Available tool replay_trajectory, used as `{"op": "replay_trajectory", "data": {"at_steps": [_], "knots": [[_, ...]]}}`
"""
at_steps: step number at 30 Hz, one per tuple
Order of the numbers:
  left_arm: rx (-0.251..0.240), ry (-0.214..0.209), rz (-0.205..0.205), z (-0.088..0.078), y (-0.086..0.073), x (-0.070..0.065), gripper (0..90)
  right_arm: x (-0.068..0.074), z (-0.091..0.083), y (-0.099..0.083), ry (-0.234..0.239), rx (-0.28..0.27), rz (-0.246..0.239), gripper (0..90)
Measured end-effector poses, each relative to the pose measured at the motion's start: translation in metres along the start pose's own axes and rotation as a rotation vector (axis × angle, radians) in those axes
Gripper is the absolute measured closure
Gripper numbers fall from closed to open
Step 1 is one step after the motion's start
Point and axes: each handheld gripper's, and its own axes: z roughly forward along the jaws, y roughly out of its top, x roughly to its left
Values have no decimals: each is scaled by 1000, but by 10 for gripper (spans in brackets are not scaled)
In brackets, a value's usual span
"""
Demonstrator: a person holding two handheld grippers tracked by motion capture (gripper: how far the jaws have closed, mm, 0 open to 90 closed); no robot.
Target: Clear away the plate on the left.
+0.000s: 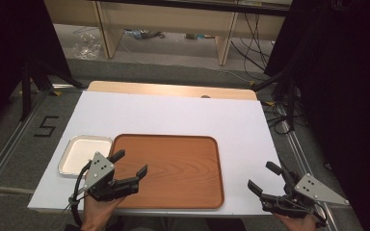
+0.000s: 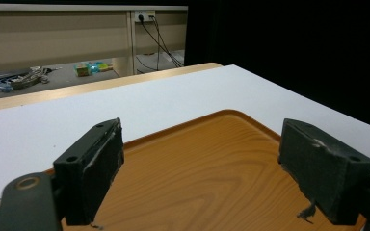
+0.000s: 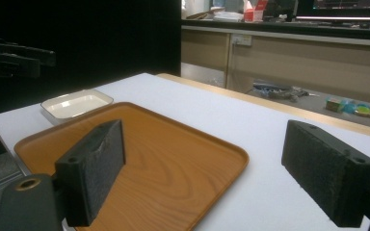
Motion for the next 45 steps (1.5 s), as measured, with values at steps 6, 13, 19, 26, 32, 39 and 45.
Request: {"op": "replay_trajectory", "data": {"at_steps": [6,13,19,26,32,39,45], "knots": [[4,2,9,0,0,1,159,0,0,0,4,1,0,162],[12,6,17,1,-1,3,160,0,0,0,6,7,0,163],[29,13,36,1,-3,11,162,0,0,0,6,7,1,163],[72,5,100,3,-10,35,168,0,0,0,2,0,-2,163],[94,9,122,4,-13,44,168,0,0,0,-11,-13,-5,163],[117,13,134,4,-16,51,168,0,0,0,9,7,-1,163],[149,24,161,2,-20,63,169,1,0,0,-13,-11,-6,163]]}}
